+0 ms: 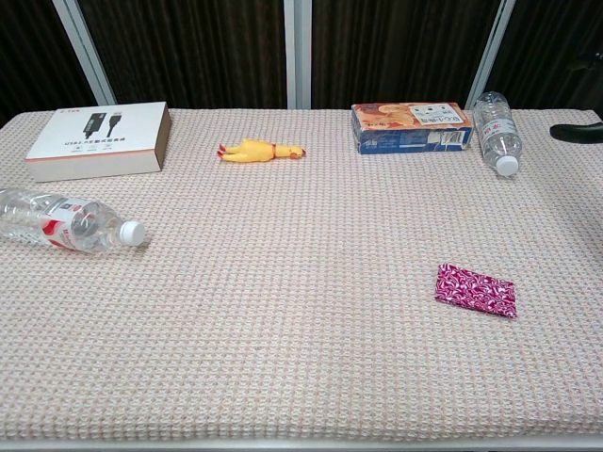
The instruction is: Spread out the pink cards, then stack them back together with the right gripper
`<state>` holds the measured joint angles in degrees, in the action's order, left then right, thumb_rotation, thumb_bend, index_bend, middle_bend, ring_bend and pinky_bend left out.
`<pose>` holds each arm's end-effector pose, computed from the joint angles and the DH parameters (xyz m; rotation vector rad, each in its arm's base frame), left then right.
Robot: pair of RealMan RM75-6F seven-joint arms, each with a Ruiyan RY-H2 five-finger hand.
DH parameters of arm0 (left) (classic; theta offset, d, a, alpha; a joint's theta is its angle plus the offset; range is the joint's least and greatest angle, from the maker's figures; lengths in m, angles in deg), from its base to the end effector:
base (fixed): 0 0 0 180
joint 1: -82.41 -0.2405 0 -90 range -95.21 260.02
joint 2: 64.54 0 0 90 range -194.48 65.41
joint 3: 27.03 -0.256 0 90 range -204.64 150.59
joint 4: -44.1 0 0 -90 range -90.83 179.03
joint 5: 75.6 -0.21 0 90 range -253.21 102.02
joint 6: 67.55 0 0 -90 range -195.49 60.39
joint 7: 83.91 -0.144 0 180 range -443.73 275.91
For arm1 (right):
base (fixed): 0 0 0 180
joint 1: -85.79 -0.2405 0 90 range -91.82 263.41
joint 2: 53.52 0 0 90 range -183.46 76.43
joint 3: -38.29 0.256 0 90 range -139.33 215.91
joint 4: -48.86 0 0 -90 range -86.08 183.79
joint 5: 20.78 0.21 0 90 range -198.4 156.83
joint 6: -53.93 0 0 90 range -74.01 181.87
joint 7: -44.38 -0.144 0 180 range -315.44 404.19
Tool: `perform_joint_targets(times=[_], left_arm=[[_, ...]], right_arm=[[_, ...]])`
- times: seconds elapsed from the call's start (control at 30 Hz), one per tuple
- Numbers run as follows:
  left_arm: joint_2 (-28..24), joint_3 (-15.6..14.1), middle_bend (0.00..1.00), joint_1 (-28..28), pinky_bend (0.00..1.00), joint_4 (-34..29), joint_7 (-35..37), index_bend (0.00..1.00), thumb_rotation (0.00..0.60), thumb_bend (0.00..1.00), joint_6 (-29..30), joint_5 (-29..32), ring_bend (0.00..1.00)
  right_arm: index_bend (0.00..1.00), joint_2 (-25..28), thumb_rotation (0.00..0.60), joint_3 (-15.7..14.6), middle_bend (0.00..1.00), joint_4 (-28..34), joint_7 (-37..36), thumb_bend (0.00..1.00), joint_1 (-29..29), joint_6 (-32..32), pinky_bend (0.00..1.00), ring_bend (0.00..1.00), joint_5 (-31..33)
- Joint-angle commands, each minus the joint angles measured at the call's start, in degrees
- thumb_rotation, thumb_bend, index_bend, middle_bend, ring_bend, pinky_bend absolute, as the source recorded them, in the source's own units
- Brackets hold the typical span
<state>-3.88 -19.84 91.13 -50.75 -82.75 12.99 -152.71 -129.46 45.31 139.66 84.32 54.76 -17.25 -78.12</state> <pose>-0.3102 0.2164 0.1831 -1.2884 -0.9381 -0.9037 -0.2463 -0.3178 0.0854 1.5697 -0.6488 0.5291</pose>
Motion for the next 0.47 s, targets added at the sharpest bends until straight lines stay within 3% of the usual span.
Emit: perform_joint_targets(times=[0.03,0.47], left_arm=[[0.05,-0.05,0.23,0.03,0.38,0.04,-0.12,0.23,0.6,0.07,-0.04,-0.03,0.16],[0.39,-0.24,0.23,0.31,0.38,0.35,-0.5,0.23,0.6,0.07,-0.44,-0.2,0.16]], right_arm=[[0.0,1.22,0.022,-0.09,0.0,-0.91,-3.3,0.1,0.84,1.09,0.24,0.0,-0.61],[0.0,1.26,0.016,-0.12,0.0,-2.35,-10.4,0.09,4.05,-3.18,0.24,0.0,-7.58]])
